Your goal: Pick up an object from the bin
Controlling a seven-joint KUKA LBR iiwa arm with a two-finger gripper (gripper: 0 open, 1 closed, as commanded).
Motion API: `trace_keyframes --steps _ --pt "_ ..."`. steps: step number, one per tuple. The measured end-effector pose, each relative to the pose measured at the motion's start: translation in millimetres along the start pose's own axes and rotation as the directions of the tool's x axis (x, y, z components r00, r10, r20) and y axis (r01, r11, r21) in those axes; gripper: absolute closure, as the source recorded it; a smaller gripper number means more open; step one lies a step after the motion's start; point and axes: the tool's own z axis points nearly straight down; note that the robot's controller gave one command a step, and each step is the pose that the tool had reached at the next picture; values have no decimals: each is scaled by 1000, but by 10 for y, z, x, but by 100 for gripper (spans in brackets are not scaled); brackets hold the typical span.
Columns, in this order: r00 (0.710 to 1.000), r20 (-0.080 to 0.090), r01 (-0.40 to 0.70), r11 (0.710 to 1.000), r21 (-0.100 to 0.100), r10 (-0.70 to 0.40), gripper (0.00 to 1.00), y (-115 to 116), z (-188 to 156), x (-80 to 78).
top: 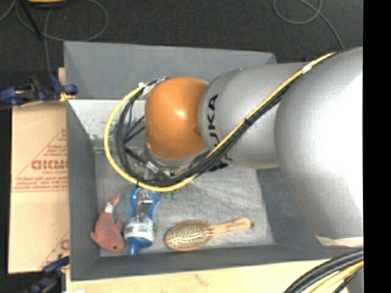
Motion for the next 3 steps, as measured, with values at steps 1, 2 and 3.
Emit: trace_keyframes --steps 1,2,3 --pt "1000 3 -1 1000 -1 1 0 -2 -21 -5" --pt "1000 10 15 1000 -1 -15 0 97 70 -144" --pt "985 13 171 985 2 -171 0 -53 325 -355"
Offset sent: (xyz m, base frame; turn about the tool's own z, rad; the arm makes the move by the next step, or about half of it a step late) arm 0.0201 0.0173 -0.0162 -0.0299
